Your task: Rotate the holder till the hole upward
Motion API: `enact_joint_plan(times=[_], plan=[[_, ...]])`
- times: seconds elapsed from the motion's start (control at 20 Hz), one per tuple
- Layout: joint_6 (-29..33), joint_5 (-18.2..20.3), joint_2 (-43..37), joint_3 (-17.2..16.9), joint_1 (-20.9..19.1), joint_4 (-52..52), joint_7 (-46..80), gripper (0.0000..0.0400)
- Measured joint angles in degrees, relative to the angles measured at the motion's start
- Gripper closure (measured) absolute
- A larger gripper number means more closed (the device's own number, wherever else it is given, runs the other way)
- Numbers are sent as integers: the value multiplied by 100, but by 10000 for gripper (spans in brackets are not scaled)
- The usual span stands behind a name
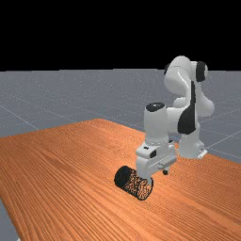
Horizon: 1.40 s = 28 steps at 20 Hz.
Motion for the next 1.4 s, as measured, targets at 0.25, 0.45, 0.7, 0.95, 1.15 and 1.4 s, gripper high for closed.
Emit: enact_joint_plan(times=[0.25, 0.45, 0.7, 0.95, 1.15, 1.4], plan=[[858, -614, 718, -439, 427, -27, 528, 0], [-314, -1329, 1606, -1080, 1070, 1096, 1089, 0], [733, -1054, 1340, -835, 963, 333, 1035, 0], [-131, -1606, 1692, -1268, 1577, 949, 1622, 0], [-2000, -2533, 2621, -2094, 2246, 2350, 1993, 0], [-976, -2440, 1957, -1965, 2033, 1130, 2016, 0]])
